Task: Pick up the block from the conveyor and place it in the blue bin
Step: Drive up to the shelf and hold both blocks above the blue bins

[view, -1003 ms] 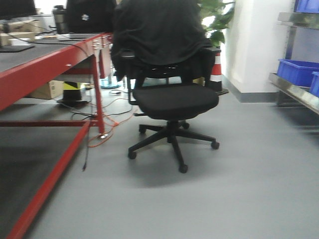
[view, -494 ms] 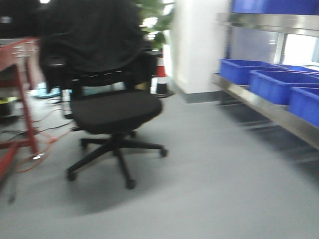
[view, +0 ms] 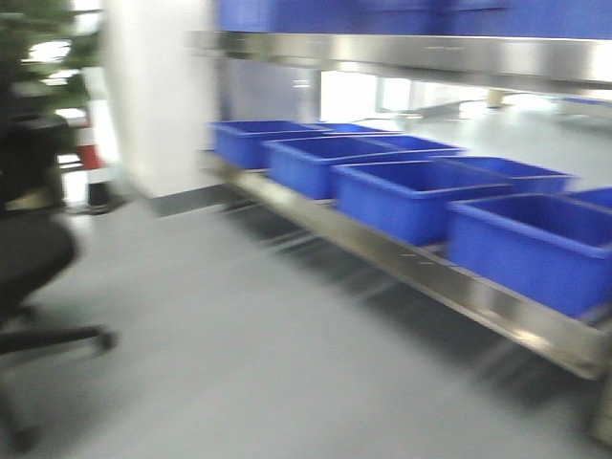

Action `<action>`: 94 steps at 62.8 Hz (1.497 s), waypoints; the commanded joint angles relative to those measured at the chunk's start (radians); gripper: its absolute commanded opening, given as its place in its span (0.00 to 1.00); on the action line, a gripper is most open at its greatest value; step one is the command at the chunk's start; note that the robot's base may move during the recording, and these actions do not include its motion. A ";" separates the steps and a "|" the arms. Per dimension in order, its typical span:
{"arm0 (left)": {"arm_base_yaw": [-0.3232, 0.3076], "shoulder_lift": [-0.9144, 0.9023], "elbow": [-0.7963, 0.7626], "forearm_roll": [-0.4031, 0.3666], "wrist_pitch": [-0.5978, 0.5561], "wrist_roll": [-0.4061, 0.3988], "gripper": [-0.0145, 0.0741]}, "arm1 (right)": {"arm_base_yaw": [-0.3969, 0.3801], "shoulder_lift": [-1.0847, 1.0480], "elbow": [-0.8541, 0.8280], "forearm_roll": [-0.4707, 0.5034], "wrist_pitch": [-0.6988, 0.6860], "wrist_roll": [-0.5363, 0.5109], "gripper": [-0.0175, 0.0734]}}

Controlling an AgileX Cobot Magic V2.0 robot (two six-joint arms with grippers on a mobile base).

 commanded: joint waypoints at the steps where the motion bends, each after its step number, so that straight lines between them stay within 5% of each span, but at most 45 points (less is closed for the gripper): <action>1: -0.006 -0.002 0.000 -0.007 -0.015 -0.004 0.04 | -0.002 -0.004 0.001 -0.003 -0.028 -0.001 0.01; 94: -0.006 -0.002 0.000 -0.007 -0.015 -0.004 0.04 | -0.002 -0.004 0.001 -0.003 -0.032 -0.001 0.01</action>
